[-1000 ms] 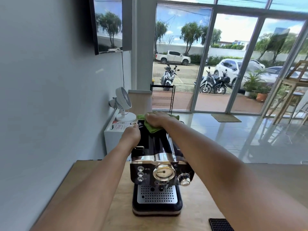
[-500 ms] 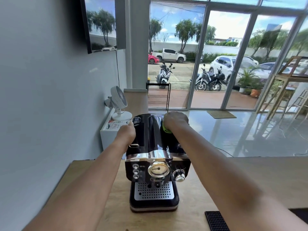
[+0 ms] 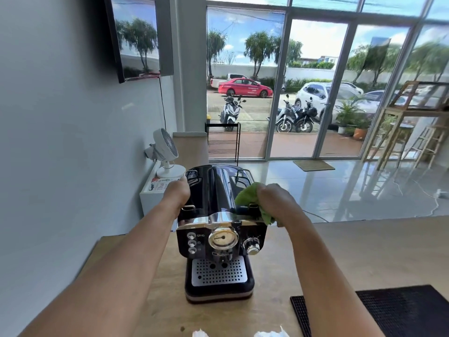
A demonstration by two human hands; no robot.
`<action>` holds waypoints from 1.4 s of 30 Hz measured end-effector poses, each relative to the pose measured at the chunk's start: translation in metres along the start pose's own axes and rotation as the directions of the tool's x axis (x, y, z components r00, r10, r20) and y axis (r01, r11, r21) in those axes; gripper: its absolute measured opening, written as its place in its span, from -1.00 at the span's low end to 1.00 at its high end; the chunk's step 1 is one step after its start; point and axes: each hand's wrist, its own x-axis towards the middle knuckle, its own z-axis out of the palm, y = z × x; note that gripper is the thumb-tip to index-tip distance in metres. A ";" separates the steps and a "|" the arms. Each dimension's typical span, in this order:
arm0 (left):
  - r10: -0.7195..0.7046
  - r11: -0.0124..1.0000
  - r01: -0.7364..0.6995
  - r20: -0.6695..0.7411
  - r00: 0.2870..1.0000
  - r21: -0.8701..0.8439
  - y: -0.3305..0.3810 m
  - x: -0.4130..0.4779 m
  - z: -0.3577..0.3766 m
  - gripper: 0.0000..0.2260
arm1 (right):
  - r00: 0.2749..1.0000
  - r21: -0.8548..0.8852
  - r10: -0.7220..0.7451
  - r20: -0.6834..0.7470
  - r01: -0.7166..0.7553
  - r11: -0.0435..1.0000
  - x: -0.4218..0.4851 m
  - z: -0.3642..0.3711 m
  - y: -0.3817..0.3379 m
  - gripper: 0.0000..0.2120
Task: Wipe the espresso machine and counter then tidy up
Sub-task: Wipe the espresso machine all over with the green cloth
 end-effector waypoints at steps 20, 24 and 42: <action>0.018 0.999 -0.018 -0.021 1.000 0.031 0.004 -0.008 -0.001 -0.54 | 0.841 -0.447 -0.391 0.375 0.533 0.718 -0.032 0.050 -0.034 -0.47; 0.025 1.000 -0.025 -0.007 1.000 -0.001 -0.001 0.002 0.000 -0.52 | 0.907 -0.461 -0.313 0.282 0.414 0.785 0.004 0.039 -0.037 -0.49; 0.048 0.999 -0.048 -0.023 0.999 -0.003 0.009 -0.021 -0.002 -0.57 | 0.934 -0.469 -0.258 0.247 0.349 0.812 0.034 0.065 -0.061 -0.46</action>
